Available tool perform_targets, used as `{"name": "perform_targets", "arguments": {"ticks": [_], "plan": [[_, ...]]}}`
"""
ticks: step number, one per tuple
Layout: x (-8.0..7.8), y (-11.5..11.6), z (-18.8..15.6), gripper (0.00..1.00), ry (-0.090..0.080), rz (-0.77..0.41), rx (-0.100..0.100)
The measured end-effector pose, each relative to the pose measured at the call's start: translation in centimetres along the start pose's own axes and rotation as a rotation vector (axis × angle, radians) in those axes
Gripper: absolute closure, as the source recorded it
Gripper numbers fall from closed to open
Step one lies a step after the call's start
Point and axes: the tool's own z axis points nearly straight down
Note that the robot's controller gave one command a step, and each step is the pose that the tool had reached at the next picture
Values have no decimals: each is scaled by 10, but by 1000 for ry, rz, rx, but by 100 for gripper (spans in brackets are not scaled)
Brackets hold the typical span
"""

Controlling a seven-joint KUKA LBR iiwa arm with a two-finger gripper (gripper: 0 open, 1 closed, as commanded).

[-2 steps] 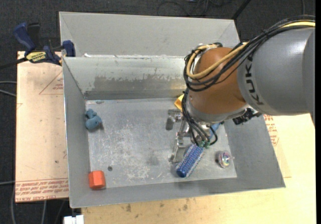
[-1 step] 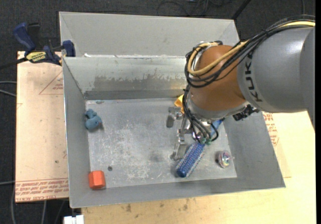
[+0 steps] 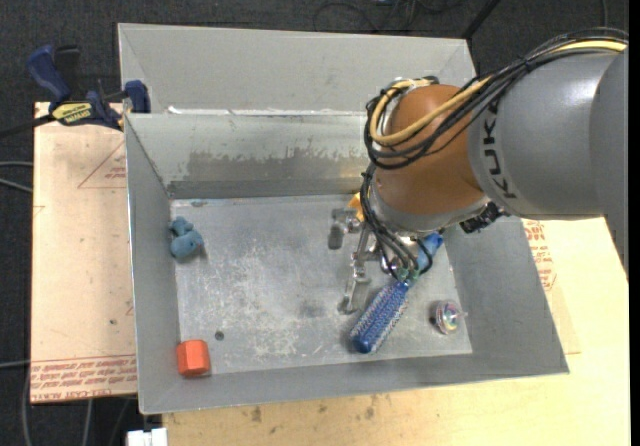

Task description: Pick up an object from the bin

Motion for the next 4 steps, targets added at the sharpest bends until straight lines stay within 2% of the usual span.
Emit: {"name": "perform_targets", "arguments": {"ticks": [1,2,3,4], "plan": [[-32,3,-7,0,-2,-120,0],[-36,100,-7,0,-2,-194,-5],[-86,210,-5,0,-5,-249,-5],[-96,206,47,0,3,-457,-1]]}}
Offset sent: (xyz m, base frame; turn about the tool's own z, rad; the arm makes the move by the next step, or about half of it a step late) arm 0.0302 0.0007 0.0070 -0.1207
